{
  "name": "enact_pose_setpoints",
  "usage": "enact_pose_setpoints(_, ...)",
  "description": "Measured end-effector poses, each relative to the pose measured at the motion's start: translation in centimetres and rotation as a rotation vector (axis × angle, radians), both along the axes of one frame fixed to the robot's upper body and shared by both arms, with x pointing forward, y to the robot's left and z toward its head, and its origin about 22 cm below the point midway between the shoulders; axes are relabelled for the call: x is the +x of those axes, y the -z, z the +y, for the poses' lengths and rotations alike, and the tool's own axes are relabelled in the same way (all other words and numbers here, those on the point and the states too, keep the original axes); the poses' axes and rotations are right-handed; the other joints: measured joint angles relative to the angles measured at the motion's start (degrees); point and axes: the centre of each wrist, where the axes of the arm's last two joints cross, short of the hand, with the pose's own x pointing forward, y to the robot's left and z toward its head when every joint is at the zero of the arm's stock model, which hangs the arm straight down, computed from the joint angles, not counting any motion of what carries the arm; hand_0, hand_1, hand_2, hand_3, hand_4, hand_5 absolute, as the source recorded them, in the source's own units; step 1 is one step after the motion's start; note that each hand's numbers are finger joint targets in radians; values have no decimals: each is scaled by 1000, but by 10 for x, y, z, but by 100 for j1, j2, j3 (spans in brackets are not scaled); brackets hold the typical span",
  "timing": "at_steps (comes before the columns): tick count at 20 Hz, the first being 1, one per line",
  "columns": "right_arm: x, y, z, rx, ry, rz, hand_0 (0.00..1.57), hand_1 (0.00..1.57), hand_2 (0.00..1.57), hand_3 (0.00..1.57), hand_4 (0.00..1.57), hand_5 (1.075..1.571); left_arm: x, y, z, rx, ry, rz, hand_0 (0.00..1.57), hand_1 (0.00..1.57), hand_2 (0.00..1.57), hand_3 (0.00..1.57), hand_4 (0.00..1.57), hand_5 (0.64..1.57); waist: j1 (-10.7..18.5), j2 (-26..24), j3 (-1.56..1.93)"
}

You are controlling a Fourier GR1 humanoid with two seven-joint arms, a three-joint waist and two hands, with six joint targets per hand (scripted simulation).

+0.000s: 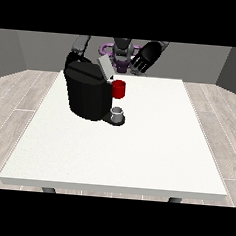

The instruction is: Insert the coffee pod into the coffee machine and close the lid

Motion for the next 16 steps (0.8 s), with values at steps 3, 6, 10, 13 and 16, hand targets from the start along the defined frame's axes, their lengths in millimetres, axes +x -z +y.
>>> enact_pose_setpoints(3,7,-14,2,9,-18,-40,0,0,0,0,0,1571,5,-28,6,-19,-33,-34,1216,1216,1265,1256,470,1571,-210,163,0)
enact_pose_setpoints(6,15,-24,-2,4,-3,-70,0,0,0,0,37,1571,8,-52,1,-15,-24,-68,1203,1203,1267,1262,487,1571,-243,337,0)
enact_pose_setpoints(10,20,-39,-1,-7,-10,-102,0,0,0,0,178,1571,9,-73,11,-2,-58,-101,1225,1225,1284,1233,478,1571,-421,550,0)
enact_pose_setpoints(13,20,-44,8,1,-18,-132,0,0,0,0,0,1571,10,-86,15,-10,-72,-127,1290,1290,1319,1261,478,1571,-564,743,-1)
enact_pose_setpoints(16,27,-54,4,4,-15,-152,0,0,0,0,60,1571,11,-97,10,-12,-72,-147,1195,1195,1286,1247,487,1571,-609,916,0)
